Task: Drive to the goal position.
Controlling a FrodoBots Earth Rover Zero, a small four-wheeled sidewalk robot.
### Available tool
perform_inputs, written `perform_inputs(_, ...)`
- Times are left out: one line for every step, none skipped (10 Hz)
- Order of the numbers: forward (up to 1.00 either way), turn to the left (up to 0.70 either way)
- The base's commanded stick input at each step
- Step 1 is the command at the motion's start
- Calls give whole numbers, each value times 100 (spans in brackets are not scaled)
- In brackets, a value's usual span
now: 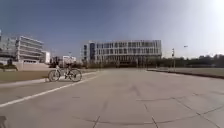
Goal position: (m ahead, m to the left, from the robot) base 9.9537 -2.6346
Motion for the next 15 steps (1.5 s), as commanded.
perform_inputs(70, 0)
perform_inputs(70, 0)
perform_inputs(70, 0)
perform_inputs(70, 0)
perform_inputs(70, 0)
perform_inputs(70, 0)
perform_inputs(70, 0)
perform_inputs(70, 0)
perform_inputs(70, 0)
perform_inputs(70, 0)
perform_inputs(70, 0)
perform_inputs(70, 0)
perform_inputs(70, 0)
perform_inputs(70, 0)
perform_inputs(70, 0)
